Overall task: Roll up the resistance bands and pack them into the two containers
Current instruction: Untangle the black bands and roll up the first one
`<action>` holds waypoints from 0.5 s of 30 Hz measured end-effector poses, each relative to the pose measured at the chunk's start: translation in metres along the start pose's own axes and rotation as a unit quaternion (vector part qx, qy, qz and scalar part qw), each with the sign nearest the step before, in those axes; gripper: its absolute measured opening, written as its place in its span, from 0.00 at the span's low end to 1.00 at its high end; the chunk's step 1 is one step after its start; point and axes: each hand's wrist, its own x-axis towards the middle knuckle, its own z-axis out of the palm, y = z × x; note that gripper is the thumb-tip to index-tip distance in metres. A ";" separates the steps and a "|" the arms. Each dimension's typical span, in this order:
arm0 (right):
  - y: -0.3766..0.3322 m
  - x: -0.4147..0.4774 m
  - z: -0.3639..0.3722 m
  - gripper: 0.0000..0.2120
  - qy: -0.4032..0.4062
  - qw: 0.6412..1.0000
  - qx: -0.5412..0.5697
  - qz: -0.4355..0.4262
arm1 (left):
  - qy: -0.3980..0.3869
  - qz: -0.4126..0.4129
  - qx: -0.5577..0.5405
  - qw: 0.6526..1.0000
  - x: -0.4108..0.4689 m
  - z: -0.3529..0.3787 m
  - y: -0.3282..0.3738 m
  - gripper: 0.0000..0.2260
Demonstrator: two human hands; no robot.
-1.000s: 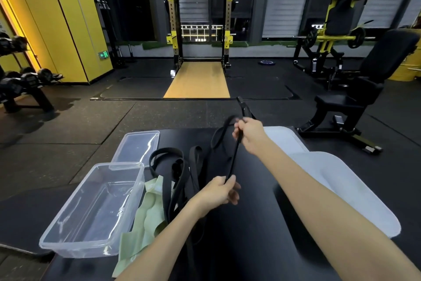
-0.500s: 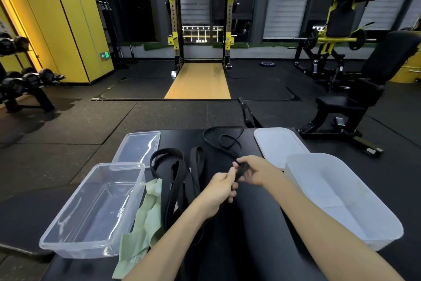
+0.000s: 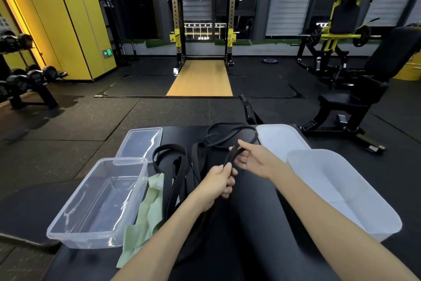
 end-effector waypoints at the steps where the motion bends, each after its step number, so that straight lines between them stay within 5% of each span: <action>1: 0.003 -0.004 0.004 0.09 -0.014 1.000 -0.014 0.002 | -0.001 -0.003 -0.024 1.000 0.001 0.001 0.004 0.13; 10: 0.007 -0.025 0.027 0.19 -0.095 0.987 -0.123 0.042 | -0.017 0.005 -0.211 0.977 0.005 0.001 0.011 0.14; 15: 0.000 -0.022 0.026 0.09 -0.041 0.992 -0.119 -0.021 | -0.021 0.008 -0.100 0.995 -0.003 -0.003 0.001 0.14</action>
